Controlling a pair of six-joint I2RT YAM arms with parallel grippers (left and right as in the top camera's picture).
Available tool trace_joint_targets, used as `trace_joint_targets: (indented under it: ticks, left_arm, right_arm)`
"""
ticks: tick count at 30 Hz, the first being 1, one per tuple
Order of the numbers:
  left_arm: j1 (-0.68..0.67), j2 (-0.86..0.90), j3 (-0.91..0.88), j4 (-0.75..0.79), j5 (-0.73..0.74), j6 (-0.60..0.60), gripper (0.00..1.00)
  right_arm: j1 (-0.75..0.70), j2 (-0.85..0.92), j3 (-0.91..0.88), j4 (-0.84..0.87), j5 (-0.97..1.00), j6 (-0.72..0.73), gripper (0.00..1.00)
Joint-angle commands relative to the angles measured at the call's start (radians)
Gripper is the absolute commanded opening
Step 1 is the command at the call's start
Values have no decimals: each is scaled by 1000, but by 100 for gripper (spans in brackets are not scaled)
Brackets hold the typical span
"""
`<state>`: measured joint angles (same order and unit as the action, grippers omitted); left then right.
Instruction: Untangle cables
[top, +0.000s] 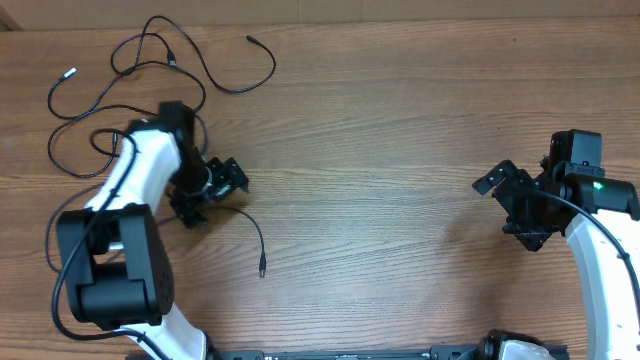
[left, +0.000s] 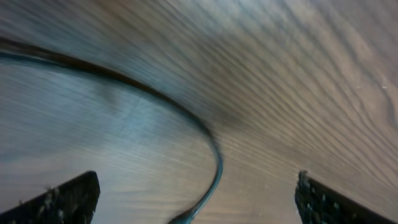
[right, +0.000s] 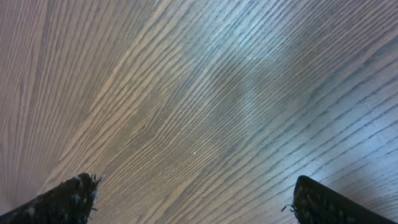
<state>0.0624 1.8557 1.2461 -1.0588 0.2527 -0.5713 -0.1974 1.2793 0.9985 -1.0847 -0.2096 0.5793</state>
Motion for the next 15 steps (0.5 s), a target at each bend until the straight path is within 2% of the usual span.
trace_joint_targets:
  ticks: [1, 5, 8, 13, 15]
  left_arm:
    - [-87, 10, -92, 79, -23, -241, 99]
    - [-143, 10, -123, 146, -24, -277, 86]
    - [-164, 11, -126, 151, -25, -319, 79]
    - [-175, 11, -129, 151, -76, -399, 58]
    - [-175, 11, -136, 151, -102, -418, 54]
  right_arm:
    - [-3, -6, 23, 5, 7, -5, 100]
    - [-3, -6, 23, 5, 7, -5, 100]
    - [-3, -6, 23, 5, 7, -5, 100]
    - [-3, -6, 23, 5, 7, -5, 100]
    - [-3, -6, 23, 5, 7, -5, 100]
